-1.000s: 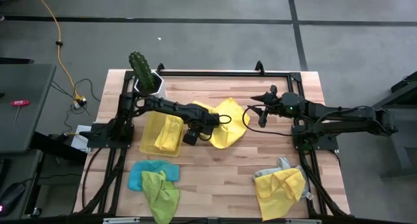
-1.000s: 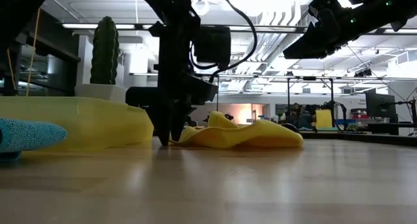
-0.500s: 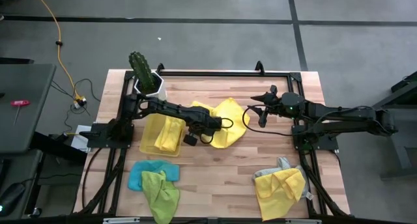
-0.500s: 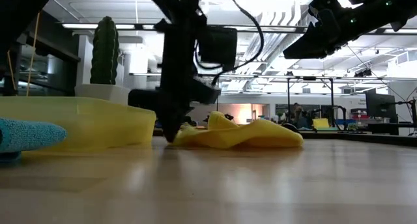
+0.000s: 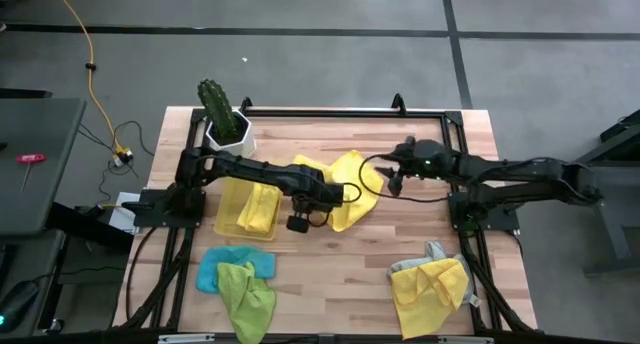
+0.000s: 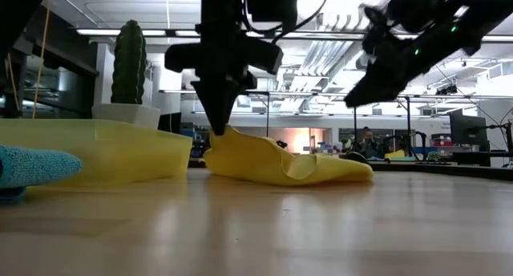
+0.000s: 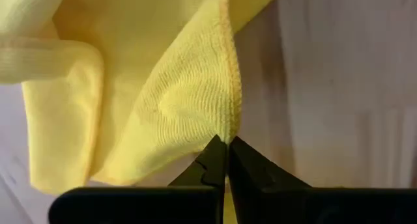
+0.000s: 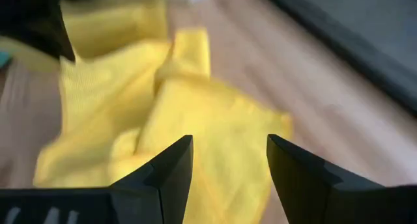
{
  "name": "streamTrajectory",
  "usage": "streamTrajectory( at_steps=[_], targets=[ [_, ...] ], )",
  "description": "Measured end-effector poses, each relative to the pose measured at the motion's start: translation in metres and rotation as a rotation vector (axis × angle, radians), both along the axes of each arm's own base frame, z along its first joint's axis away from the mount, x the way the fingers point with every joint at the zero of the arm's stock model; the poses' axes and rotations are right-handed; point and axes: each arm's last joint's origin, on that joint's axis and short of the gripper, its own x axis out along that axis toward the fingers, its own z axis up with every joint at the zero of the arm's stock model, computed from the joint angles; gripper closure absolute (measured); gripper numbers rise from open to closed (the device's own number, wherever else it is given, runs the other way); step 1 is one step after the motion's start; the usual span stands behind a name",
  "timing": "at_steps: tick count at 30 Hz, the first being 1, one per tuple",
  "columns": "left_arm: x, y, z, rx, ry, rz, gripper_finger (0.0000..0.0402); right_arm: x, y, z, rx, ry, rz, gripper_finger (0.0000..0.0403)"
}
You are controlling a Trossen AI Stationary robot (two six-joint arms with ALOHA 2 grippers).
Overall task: Fold microfiber towels
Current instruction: Fold the top yellow microfiber towel
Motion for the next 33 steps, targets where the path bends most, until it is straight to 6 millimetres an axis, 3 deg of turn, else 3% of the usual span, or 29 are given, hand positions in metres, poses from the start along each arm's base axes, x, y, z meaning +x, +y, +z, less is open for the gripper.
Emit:
streamTrajectory(
  at_steps=[10, 16, 22, 30, 33],
  targets=[
    [0.011, -0.022, 0.001, 0.050, -0.123, 0.079, 0.0401, 0.038, -0.021, -0.042, 0.122, 0.212, 0.061, 0.0215],
    [0.016, -0.029, 0.003, 0.099, -0.191, 0.089, 0.0401, 0.047, -0.022, -0.067, 0.219, 0.366, 0.039, 0.0215],
    [0.019, -0.032, 0.004, 0.116, -0.230, 0.092, 0.0401, 0.047, 0.000, -0.073, 0.248, 0.469, 0.087, 0.0248],
    [0.015, -0.031, -0.004, 0.143, -0.206, 0.098, 0.0402, 0.044, 0.040, -0.058, 0.171, 0.491, 0.188, 0.0386],
    [0.010, -0.029, -0.014, 0.145, -0.172, 0.100, 0.0402, 0.037, 0.052, -0.049, 0.139, 0.511, 0.186, 0.0387]
  ],
)
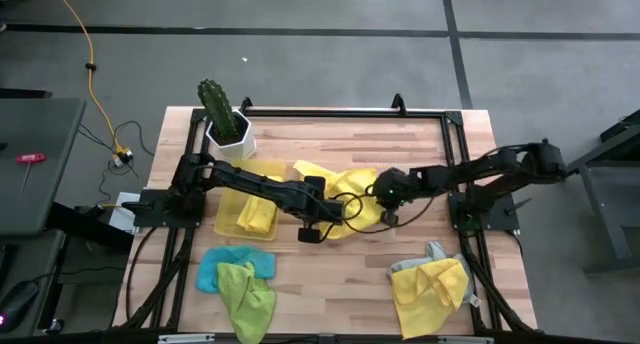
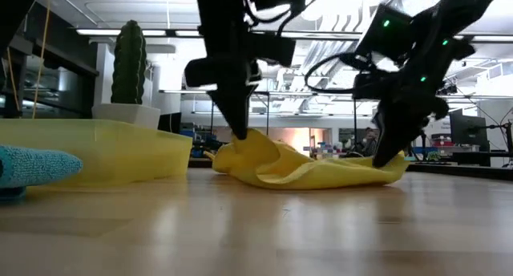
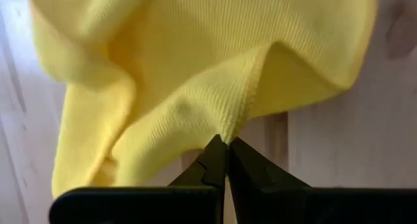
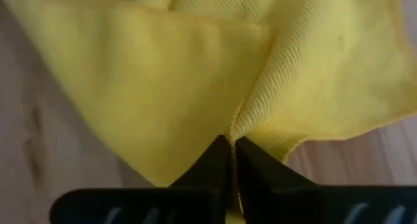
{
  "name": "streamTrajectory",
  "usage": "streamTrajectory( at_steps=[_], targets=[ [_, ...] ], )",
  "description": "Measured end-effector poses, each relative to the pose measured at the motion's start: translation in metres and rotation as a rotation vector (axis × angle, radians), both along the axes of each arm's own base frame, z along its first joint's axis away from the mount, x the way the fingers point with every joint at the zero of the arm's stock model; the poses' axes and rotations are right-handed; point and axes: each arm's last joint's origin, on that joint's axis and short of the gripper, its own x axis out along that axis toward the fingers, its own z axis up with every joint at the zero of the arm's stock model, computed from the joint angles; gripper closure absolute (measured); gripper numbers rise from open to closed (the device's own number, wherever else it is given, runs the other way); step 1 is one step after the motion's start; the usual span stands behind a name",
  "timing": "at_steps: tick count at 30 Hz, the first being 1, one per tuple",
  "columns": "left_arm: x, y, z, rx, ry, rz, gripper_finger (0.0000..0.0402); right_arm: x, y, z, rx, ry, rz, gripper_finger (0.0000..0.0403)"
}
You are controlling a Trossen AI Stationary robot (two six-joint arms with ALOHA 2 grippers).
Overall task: Fold microfiber towels
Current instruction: Fold the top yellow microfiber towel
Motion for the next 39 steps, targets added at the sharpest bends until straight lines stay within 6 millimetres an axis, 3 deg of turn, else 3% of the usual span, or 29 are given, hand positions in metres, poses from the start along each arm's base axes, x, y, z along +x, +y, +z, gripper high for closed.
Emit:
streamTrajectory(
  at_steps=[8, 15, 20, 28, 33, 39],
  targets=[
    [-0.006, 0.008, -0.017, -0.002, 0.018, 0.027, 0.0402, -0.019, 0.035, 0.021, 0.044, -0.013, 0.042, 0.0387],
    [-0.004, 0.017, -0.017, -0.009, -0.006, 0.049, 0.0402, -0.027, 0.055, 0.022, 0.138, 0.016, 0.012, 0.0388],
    [-0.004, 0.017, -0.017, -0.010, -0.008, 0.042, 0.0402, -0.028, 0.057, 0.022, 0.141, 0.017, -0.002, 0.0328],
    [-0.003, 0.017, -0.017, -0.011, -0.013, 0.031, 0.0402, -0.013, 0.055, 0.045, -0.100, -0.094, 0.105, 0.0214],
    [-0.003, 0.017, -0.017, -0.011, -0.015, 0.031, 0.0402, -0.007, 0.051, 0.047, -0.191, -0.139, 0.089, 0.0198],
    [-0.003, 0.017, -0.017, -0.011, -0.018, 0.031, 0.0402, 0.006, 0.043, 0.031, -0.160, -0.100, 0.047, 0.0206]
  ],
)
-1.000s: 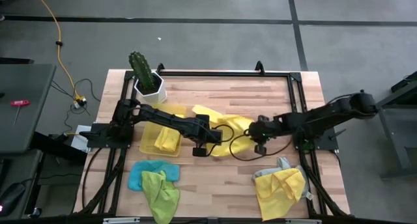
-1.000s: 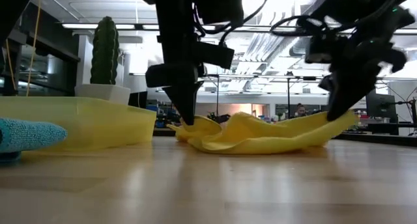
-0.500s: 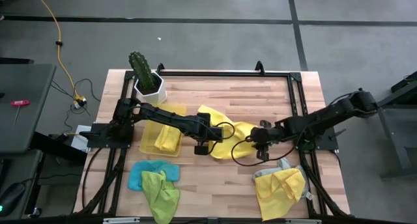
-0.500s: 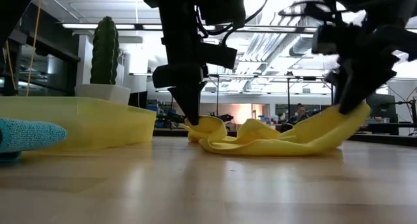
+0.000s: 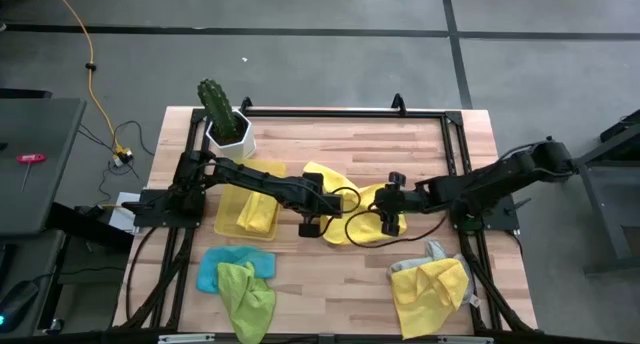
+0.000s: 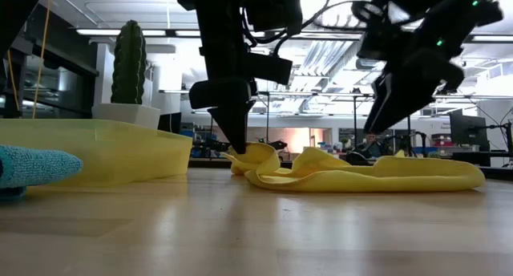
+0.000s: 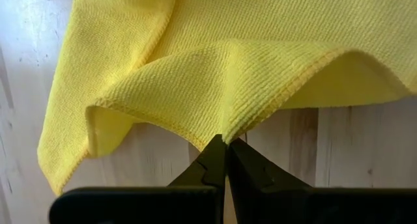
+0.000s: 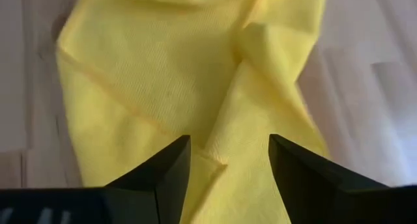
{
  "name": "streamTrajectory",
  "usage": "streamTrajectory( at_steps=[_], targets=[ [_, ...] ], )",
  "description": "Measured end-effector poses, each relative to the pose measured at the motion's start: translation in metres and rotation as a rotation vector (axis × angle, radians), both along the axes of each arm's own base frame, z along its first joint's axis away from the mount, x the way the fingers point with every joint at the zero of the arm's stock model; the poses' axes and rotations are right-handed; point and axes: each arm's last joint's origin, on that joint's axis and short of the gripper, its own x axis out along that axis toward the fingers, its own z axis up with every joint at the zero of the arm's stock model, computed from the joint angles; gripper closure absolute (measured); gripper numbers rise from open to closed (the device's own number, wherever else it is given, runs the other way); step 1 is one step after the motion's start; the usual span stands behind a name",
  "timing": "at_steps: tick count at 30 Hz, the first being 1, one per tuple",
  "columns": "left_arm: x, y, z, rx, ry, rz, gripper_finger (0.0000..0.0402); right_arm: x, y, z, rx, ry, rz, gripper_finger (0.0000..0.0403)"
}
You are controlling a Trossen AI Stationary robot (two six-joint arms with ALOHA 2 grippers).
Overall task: Fold microfiber towels
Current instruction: Fold the top yellow microfiber towel
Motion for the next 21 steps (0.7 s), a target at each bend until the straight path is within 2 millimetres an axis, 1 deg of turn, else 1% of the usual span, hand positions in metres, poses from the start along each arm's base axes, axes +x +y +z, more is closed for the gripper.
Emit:
streamTrajectory(
  at_steps=[5, 7, 10, 15, 18, 21],
  targets=[
    [0.000, 0.000, 0.000, 0.000, -0.001, 0.000, 0.0401, 0.009, -0.007, -0.023, 0.005, 0.097, -0.026, 0.0224],
    [0.000, 0.000, 0.000, 0.000, -0.001, 0.000, 0.0401, 0.010, -0.010, -0.029, 0.001, 0.127, -0.040, 0.0233],
    [0.000, 0.000, 0.000, 0.000, -0.001, -0.001, 0.0402, 0.011, -0.013, -0.031, 0.019, 0.131, -0.055, 0.0247],
    [0.000, 0.000, 0.000, 0.000, -0.003, -0.001, 0.0402, 0.010, -0.011, -0.031, 0.137, 0.142, -0.029, 0.0268],
    [0.000, 0.000, 0.000, 0.000, -0.003, -0.001, 0.0401, 0.009, -0.009, -0.032, 0.193, 0.158, -0.022, 0.0274],
    [0.000, 0.000, 0.000, 0.000, -0.003, -0.001, 0.0402, 0.009, -0.009, -0.032, 0.203, 0.166, -0.036, 0.0274]
  ],
)
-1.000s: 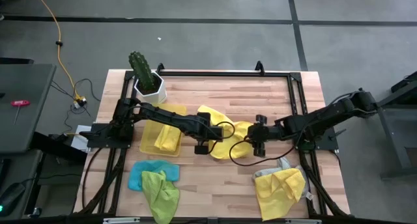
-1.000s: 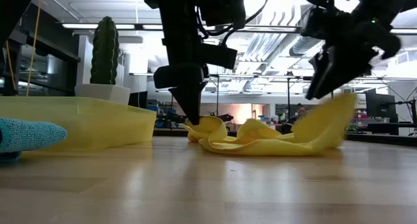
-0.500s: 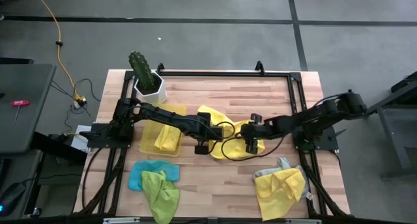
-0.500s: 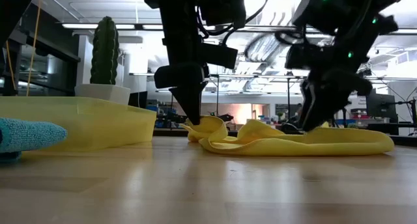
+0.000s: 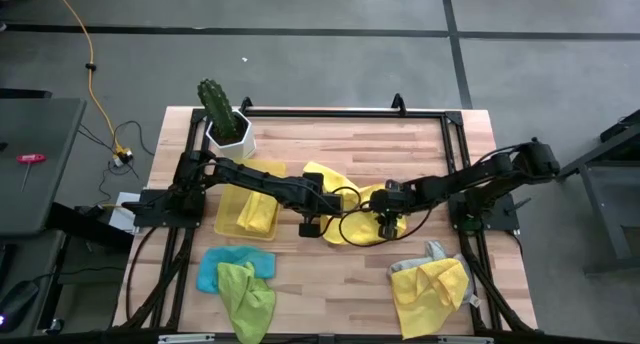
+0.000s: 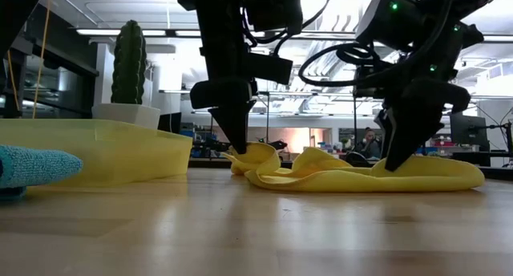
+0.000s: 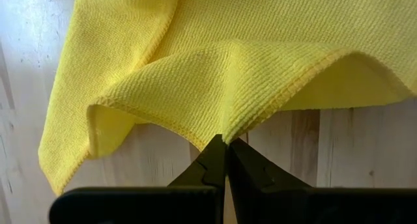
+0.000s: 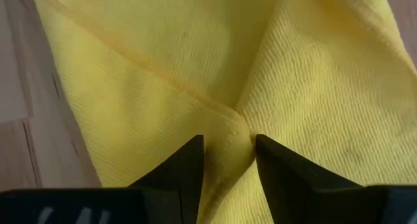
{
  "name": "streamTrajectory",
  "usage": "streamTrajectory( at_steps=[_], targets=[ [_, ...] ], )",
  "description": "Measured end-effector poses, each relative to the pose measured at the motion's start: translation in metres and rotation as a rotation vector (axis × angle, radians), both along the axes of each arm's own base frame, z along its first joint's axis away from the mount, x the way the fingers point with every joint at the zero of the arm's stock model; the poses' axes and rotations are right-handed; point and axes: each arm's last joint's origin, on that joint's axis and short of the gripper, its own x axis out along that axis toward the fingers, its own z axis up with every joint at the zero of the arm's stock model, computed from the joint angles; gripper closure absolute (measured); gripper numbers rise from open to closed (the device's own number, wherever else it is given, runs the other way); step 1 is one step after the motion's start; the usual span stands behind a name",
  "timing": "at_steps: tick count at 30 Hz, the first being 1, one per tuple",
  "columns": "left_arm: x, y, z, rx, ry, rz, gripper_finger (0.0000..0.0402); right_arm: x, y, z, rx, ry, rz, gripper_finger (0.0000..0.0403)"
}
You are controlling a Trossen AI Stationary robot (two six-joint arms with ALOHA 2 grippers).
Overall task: Fold microfiber towels
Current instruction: Fold the top yellow microfiber towel
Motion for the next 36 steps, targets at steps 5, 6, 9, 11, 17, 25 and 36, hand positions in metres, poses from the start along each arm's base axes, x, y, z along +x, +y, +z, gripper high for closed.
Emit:
streamTrajectory(
  at_steps=[5, 6, 9, 11, 17, 25, 36],
  targets=[
    [0.000, 0.000, 0.000, 0.000, 0.000, 0.000, 0.0401, 0.001, 0.000, 0.000, 0.000, -0.009, 0.002, 0.0274],
    [0.000, 0.000, 0.000, 0.000, 0.000, 0.000, 0.0401, 0.001, 0.000, 0.001, 0.001, -0.011, 0.002, 0.0274],
    [0.000, 0.000, 0.000, 0.000, 0.000, 0.000, 0.0401, 0.001, 0.000, 0.001, 0.004, -0.009, 0.005, 0.0274],
    [0.000, 0.000, 0.000, 0.000, 0.000, 0.000, 0.0401, 0.000, 0.000, 0.001, 0.007, -0.012, 0.006, 0.0274],
    [0.000, 0.000, 0.000, 0.002, 0.002, -0.010, 0.0401, -0.002, 0.000, 0.011, 0.010, -0.051, 0.025, 0.0313],
    [0.000, 0.000, 0.000, 0.002, 0.002, -0.008, 0.0401, -0.019, -0.001, 0.046, 0.017, -0.173, 0.033, 0.0389],
    [-0.009, 0.010, 0.065, 0.078, -0.079, -0.108, 0.0401, -0.066, -0.013, 0.106, -0.226, -0.454, -0.030, 0.0402]
  ],
)
